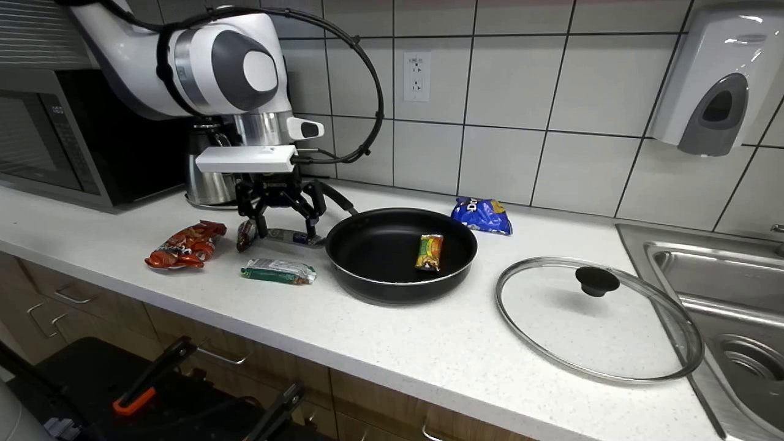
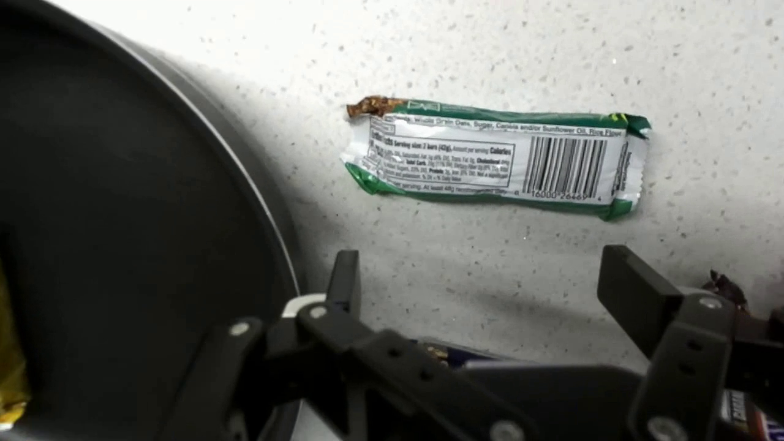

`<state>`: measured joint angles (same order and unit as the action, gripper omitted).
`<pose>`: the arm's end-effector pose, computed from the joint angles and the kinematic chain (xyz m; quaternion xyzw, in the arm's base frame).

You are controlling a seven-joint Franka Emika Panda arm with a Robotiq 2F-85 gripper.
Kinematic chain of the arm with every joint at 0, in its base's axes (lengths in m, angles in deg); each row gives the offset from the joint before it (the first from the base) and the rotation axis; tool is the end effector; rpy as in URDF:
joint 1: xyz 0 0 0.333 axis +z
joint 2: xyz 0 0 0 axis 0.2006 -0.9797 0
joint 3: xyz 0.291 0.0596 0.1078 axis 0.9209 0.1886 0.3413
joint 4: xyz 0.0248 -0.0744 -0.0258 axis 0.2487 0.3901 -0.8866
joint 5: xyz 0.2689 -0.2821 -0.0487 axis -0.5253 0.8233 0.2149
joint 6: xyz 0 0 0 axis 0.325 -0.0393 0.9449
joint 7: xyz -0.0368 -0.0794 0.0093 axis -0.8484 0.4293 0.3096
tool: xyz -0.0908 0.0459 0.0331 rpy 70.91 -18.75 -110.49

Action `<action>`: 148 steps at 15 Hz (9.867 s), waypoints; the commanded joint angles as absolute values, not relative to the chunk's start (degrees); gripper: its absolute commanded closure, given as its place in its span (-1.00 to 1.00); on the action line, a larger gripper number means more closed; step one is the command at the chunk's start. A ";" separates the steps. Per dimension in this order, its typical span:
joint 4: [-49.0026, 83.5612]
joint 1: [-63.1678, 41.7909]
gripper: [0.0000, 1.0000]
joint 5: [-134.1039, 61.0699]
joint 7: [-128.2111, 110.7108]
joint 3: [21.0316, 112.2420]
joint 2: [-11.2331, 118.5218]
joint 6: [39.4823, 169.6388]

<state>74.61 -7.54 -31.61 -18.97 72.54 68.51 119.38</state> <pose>0.4290 0.0481 0.2392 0.9864 0.1599 -0.0168 0.0334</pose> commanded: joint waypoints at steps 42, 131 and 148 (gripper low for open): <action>76.13 -8.82 -1.00 -36.57 -85.90 77.76 65.84 119.17; 70.26 -17.49 -1.00 -33.25 -75.78 71.56 68.47 132.85; 68.97 -13.27 -1.00 -40.87 -91.57 74.39 66.08 131.47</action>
